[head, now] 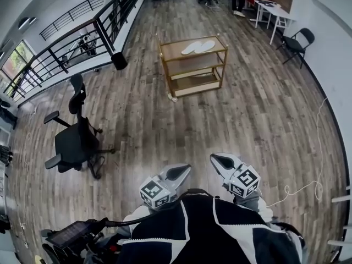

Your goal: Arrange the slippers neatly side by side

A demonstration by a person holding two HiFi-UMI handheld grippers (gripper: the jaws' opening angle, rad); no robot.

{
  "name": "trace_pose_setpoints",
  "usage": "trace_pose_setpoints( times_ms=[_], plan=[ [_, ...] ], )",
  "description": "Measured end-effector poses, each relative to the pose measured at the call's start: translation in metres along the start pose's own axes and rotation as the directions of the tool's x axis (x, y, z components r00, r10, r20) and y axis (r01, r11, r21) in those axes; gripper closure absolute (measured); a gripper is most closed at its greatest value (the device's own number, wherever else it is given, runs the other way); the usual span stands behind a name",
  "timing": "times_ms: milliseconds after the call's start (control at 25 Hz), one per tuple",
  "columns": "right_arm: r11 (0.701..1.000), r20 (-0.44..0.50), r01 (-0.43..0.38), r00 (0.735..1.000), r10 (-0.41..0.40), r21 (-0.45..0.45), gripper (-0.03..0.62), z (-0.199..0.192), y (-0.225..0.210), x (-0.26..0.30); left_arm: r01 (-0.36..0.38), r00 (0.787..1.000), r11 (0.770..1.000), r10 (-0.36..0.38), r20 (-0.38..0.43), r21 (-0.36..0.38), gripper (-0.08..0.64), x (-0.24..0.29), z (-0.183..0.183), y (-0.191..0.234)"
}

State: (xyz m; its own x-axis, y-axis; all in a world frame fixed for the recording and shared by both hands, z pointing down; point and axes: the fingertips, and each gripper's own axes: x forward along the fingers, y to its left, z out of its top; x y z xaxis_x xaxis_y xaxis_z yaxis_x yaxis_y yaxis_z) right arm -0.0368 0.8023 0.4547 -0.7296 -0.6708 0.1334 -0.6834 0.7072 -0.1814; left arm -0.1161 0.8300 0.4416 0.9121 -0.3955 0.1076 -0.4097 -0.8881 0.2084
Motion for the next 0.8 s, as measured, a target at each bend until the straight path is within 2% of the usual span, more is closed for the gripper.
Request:
trace_pose_setpoints(
  times_ms=[280, 560, 800],
  plan=[
    [1.0, -0.021, -0.012, 1.0, 0.012, 0.013, 0.588, -0.006, -0.004, 0.007, 0.031, 0.999, 1.0, -0.031, -0.017, 0.0, 0.545, 0.013, -0.001, 0.008],
    [0.999, -0.025, 0.033, 0.999, -0.032, 0.02, 0.588, -0.003, -0.017, 0.007, 0.099, 0.994, 0.995, -0.098, -0.04, 0.012, 0.545, 0.028, 0.0, 0.014],
    [0.998, -0.037, 0.063, 0.997, -0.062, 0.02, 0.588, 0.004, -0.037, 0.055, 0.174, 0.984, 0.985, -0.174, -0.039, 0.002, 0.545, 0.037, 0.01, 0.064]
  ],
)
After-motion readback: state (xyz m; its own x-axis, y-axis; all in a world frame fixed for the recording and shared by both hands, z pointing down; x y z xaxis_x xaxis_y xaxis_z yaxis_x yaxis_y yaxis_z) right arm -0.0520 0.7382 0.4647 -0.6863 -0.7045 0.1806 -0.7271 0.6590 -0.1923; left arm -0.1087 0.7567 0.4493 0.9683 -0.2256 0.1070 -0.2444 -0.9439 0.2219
